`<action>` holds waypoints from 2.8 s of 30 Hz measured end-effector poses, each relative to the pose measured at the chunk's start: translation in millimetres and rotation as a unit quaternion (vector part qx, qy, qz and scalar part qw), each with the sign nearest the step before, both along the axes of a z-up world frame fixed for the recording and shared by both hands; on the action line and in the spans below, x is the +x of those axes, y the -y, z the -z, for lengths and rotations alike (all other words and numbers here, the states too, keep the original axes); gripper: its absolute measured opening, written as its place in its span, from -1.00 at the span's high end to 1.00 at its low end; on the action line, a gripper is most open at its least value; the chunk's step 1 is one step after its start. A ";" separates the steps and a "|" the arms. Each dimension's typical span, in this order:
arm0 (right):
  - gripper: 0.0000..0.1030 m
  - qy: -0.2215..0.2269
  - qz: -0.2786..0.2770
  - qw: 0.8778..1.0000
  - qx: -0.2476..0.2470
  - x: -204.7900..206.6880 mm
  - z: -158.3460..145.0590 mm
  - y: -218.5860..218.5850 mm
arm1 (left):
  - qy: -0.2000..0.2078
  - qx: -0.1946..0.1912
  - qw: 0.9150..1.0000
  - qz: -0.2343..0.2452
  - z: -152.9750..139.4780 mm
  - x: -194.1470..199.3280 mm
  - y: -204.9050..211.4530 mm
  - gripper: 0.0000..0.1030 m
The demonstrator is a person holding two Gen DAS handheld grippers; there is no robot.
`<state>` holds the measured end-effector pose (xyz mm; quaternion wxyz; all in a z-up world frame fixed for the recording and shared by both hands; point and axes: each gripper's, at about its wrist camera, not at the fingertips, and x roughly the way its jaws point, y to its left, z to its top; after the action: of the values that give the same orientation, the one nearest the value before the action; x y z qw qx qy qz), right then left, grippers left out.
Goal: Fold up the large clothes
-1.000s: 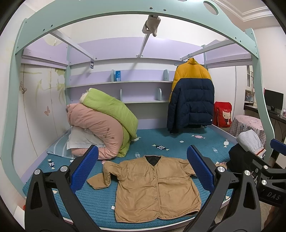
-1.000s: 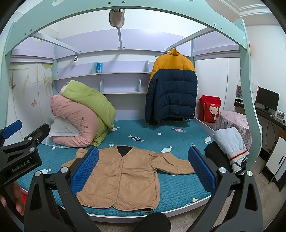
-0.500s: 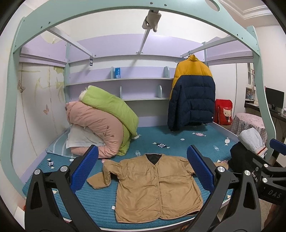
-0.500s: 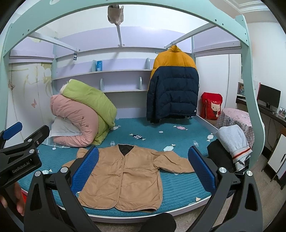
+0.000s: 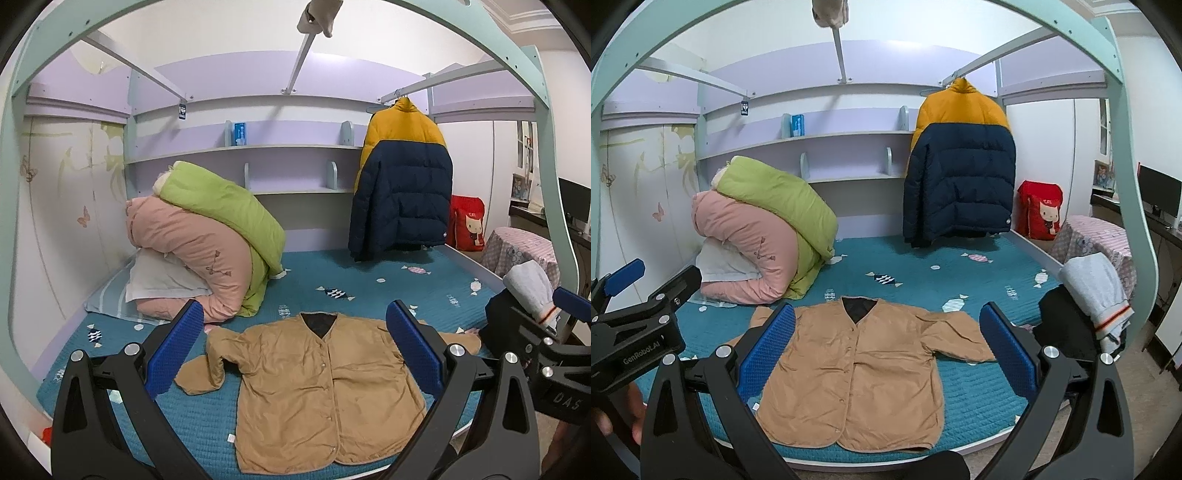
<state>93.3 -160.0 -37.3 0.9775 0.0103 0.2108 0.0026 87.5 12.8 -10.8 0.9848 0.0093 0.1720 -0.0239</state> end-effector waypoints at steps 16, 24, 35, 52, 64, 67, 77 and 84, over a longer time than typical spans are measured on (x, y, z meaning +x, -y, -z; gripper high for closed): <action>-0.86 -0.067 -0.056 0.996 -0.010 112.0 72.9 -71.0 | -0.073 -0.048 0.995 -0.043 116.5 94.7 -87.1 -0.91; -0.86 -0.137 -0.143 0.979 -0.048 184.7 155.3 -173.7 | -0.151 -0.063 0.978 -0.127 210.7 144.5 -188.9 -0.91; -0.86 -0.213 -0.149 0.964 -0.062 280.2 269.0 -230.8 | -0.289 -0.206 0.920 -0.167 349.7 230.7 -294.1 -0.91; 0.03 -0.266 -0.174 0.946 0.059 350.3 360.2 -227.3 | -0.363 -0.250 0.871 -0.219 448.4 303.7 -349.5 -0.88; 0.63 -0.290 -0.211 0.924 0.134 375.2 373.1 -237.2 | -0.277 -0.231 0.918 -0.167 397.6 301.3 -352.3 0.86; 0.90 -0.302 -0.232 0.916 0.128 379.7 378.3 -250.1 | -0.215 -0.227 0.937 -0.158 351.1 285.6 -353.2 0.86; 0.89 -0.382 -0.267 0.852 0.238 404.2 408.8 -231.9 | -0.147 -0.216 0.963 -0.067 237.1 333.7 -277.4 0.86; 0.85 -0.299 -0.227 0.903 0.210 367.8 348.6 -84.0 | -0.173 -0.191 0.965 0.039 212.7 396.9 -123.3 0.86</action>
<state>461.1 -76.1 -385.9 0.8165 0.1676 0.4844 0.2657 484.4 136.1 -223.5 0.9217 -0.1765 0.3318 -0.0957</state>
